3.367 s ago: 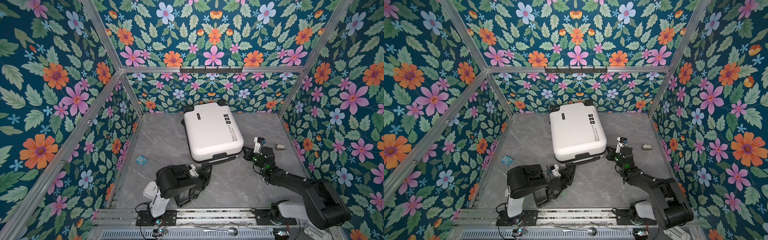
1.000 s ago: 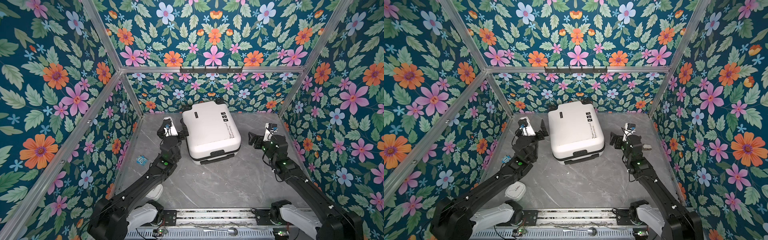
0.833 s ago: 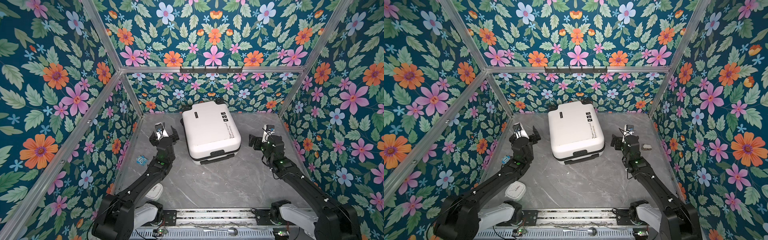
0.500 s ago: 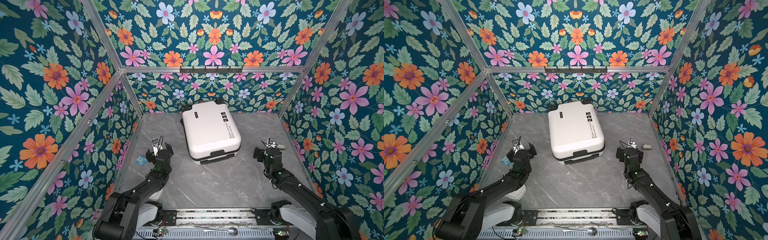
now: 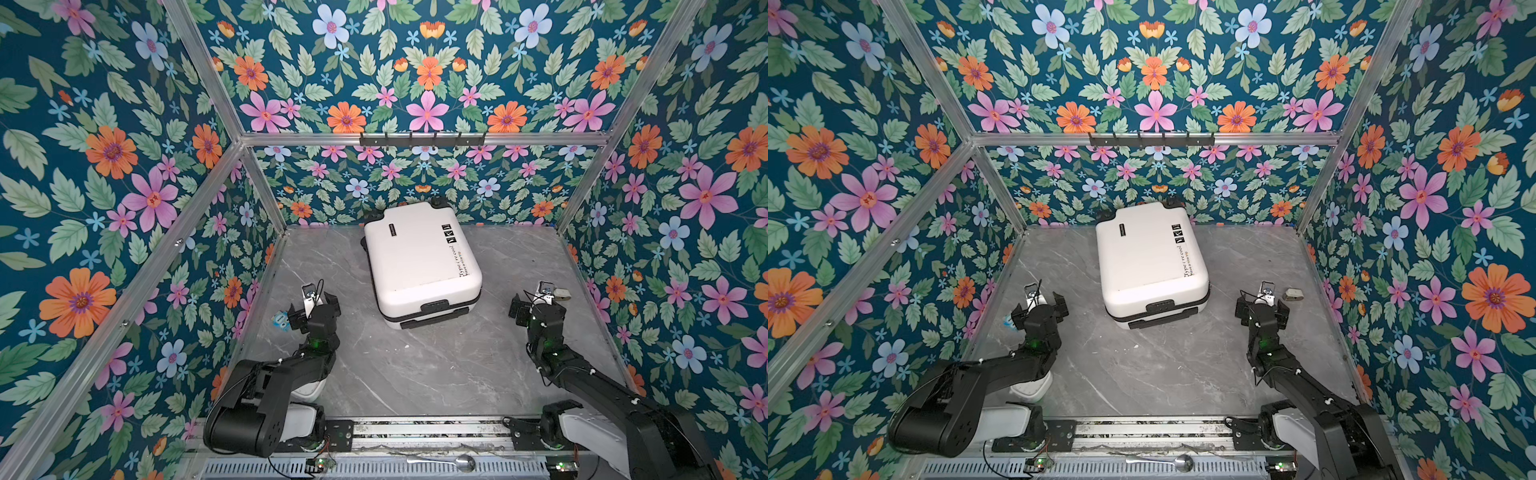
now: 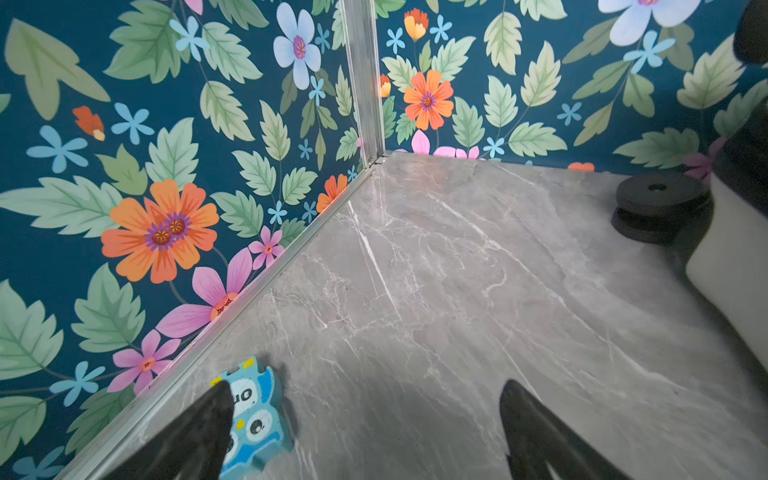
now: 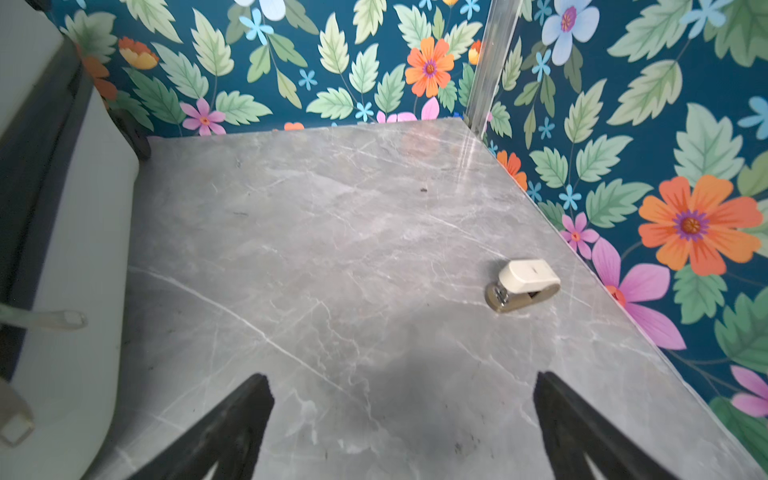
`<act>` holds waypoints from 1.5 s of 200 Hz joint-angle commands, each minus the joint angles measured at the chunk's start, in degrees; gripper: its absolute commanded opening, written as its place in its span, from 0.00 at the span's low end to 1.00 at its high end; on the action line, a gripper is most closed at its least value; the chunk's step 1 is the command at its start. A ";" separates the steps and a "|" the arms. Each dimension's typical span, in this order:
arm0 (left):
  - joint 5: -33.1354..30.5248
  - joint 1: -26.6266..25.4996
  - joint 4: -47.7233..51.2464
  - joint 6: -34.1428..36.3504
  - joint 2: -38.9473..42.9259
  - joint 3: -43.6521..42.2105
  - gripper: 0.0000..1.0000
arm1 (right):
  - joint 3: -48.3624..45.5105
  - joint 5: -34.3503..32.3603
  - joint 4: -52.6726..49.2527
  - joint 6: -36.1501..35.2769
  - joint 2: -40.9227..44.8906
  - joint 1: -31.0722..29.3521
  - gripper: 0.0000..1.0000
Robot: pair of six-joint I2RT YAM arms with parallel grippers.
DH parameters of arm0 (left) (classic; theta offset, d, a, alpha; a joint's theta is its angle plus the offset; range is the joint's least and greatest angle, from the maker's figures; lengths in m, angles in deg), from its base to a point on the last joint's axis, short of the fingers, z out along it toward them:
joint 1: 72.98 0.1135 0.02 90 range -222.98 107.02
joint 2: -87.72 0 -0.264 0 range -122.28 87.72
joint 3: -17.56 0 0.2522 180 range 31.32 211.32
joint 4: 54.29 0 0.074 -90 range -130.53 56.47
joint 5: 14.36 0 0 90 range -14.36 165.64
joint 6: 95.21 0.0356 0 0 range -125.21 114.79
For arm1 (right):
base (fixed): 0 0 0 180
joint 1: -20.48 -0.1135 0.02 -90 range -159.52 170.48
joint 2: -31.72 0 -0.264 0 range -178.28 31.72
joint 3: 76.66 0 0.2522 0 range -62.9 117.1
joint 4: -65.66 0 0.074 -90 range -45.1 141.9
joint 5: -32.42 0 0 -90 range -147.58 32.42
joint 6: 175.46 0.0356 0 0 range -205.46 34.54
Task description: Pack the luggage
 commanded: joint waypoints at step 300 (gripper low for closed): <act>21.62 10.66 -22.05 1.84 -15.88 1.14 1.00 | 1.79 21.67 20.37 -0.54 -21.73 13.02 0.99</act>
